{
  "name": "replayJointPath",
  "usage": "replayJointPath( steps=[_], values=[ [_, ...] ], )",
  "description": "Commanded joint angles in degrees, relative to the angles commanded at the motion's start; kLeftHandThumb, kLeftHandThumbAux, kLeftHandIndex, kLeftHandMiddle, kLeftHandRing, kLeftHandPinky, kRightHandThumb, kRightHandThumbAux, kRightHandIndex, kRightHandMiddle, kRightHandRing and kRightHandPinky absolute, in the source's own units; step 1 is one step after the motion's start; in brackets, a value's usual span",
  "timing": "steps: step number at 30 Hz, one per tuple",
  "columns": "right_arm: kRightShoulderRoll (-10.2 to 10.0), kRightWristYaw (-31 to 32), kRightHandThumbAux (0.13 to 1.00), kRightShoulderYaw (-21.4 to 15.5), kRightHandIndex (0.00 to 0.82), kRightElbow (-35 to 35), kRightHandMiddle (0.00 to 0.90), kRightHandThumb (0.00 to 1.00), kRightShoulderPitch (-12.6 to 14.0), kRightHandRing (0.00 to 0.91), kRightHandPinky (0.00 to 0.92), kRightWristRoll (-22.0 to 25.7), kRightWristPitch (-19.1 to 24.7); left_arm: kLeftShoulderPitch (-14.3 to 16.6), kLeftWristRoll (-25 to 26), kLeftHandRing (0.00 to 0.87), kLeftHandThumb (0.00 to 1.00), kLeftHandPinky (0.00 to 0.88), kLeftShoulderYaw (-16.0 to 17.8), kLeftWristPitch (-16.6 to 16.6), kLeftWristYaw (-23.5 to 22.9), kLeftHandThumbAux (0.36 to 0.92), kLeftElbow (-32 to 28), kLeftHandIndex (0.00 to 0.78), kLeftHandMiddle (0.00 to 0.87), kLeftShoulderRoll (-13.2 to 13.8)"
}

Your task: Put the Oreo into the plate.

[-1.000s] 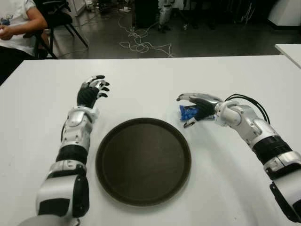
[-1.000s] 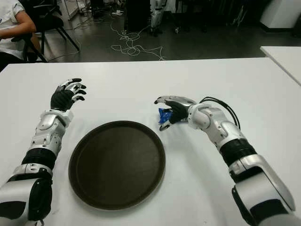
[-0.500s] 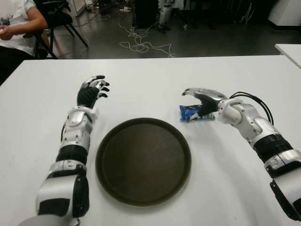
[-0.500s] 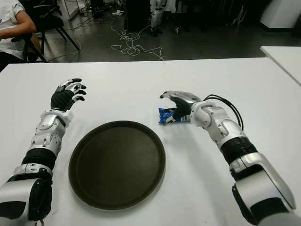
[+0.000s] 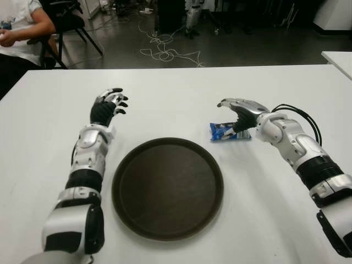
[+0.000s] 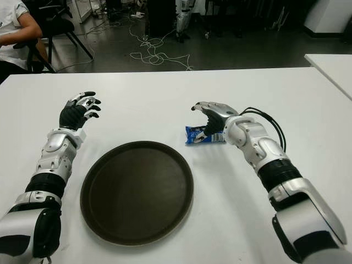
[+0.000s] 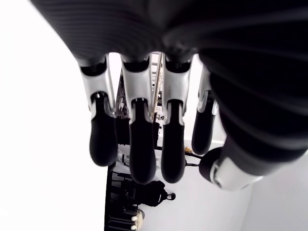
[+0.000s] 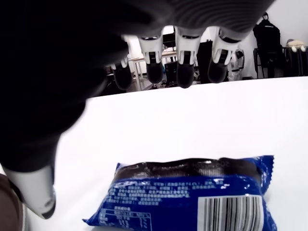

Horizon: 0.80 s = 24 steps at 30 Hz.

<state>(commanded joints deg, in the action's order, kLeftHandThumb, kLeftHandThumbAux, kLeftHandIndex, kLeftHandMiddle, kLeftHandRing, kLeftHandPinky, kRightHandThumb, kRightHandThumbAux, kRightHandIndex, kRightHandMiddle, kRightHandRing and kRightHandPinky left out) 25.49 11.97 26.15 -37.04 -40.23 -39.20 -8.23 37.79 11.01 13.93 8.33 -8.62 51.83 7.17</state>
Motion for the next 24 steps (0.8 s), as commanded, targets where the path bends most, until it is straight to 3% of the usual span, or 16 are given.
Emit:
replayJointPath(
  steps=[3, 8, 19, 24],
  values=[
    [0.1, 0.27, 0.662, 0.04, 0.033, 0.46, 0.053, 0.0, 0.15, 0.091, 0.113, 0.01, 0.17, -0.03, -0.02, 0.521, 0.83, 0.571, -0.02, 0.01, -0.05, 0.676, -0.02, 0.408, 0.476, 0.01],
    [0.35, 1.3, 0.659, 0.25, 0.032, 1.43, 0.045, 0.0, 0.31, 0.086, 0.113, 0.02, 0.48, -0.06, 0.02, 0.515, 0.82, 0.574, -0.01, -0.08, -0.08, 0.687, -0.13, 0.356, 0.503, -0.03],
    [0.16, 2.08, 0.631, 0.79, 0.041, 1.89, 0.053, 0.0, 1.03, 0.089, 0.117, 0.05, 0.64, -0.15, -0.3, 0.523, 0.818, 0.586, -0.19, 0.05, 0.46, 0.69, -0.28, 0.348, 0.508, -0.14],
    [-0.93, 1.49, 0.611, 2.11, 0.051, 0.51, 0.07, 0.0, 1.21, 0.108, 0.144, -0.51, -0.32, -0.06, -0.03, 0.511, 0.819, 0.565, 0.08, 0.02, 0.54, 0.689, -0.13, 0.353, 0.503, -0.29]
  ],
)
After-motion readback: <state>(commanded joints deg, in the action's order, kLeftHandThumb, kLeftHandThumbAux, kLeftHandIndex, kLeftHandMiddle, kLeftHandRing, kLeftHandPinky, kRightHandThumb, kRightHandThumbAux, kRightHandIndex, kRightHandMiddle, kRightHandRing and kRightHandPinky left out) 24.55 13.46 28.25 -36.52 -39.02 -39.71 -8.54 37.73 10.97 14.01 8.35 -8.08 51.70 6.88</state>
